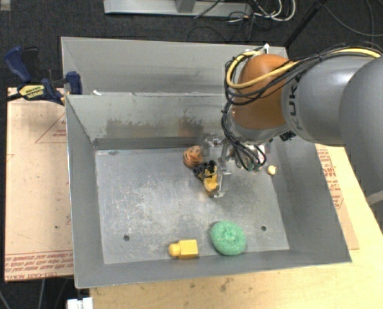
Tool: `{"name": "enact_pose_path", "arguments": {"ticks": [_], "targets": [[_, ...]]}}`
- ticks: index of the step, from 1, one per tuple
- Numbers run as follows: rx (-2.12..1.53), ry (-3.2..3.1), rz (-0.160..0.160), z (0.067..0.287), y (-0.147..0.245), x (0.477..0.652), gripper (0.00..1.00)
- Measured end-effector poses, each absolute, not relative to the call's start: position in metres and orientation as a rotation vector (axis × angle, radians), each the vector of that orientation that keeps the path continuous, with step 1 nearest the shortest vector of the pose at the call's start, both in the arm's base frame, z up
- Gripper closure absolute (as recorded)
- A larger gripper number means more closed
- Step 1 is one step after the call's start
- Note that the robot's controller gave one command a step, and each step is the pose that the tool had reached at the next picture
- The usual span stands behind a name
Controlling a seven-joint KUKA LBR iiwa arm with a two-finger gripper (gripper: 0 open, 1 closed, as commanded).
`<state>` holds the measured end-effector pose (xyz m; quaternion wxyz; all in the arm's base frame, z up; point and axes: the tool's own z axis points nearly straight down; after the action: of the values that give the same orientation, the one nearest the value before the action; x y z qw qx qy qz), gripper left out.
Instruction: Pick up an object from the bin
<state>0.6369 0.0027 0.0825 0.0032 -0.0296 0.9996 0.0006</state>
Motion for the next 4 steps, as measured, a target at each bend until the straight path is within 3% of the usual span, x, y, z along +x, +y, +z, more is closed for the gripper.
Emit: {"name": "enact_pose_path", "arguments": {"ticks": [1,2,4], "targets": [[-0.048,3.138,0.002,0.07,0.001,0.643,1.0],[-0.047,3.138,0.002,0.07,0.001,0.643,0.0],[-0.161,3.135,-0.002,0.07,0.012,0.642,0.0]]}}
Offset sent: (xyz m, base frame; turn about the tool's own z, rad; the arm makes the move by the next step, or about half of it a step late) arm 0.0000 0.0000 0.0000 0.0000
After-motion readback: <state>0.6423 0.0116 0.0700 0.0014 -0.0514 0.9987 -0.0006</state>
